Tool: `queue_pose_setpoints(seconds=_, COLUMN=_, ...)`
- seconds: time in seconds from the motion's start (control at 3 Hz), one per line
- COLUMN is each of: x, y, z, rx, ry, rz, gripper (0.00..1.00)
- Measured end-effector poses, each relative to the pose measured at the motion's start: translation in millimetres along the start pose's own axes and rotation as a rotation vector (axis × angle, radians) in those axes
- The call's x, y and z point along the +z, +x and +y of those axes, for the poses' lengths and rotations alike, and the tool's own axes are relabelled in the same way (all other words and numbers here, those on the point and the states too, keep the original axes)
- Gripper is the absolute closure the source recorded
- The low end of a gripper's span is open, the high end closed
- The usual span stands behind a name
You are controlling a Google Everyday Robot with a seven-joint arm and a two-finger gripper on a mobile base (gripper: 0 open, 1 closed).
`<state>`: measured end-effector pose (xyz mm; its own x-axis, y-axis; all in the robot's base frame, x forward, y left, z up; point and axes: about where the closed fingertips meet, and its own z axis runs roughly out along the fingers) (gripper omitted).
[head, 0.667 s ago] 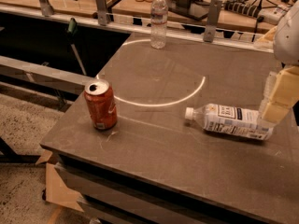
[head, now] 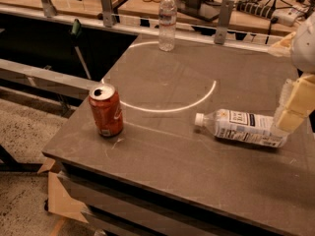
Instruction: Move blue plastic bottle near water bottle
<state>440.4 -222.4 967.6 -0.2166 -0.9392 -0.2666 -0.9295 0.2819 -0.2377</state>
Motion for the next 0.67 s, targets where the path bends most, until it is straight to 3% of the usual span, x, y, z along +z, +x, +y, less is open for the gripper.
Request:
queue_pose_setpoints(seconds=0.33, x=21.8, y=15.6, z=-6.0, rx=0.004, ry=-0.023, rz=-0.139, gripper=0.00)
queue_pose_setpoints(seconds=0.67, x=46.9, y=30.5, z=-8.2, rx=0.007, ry=-0.074, rz=-0.216, gripper=0.00)
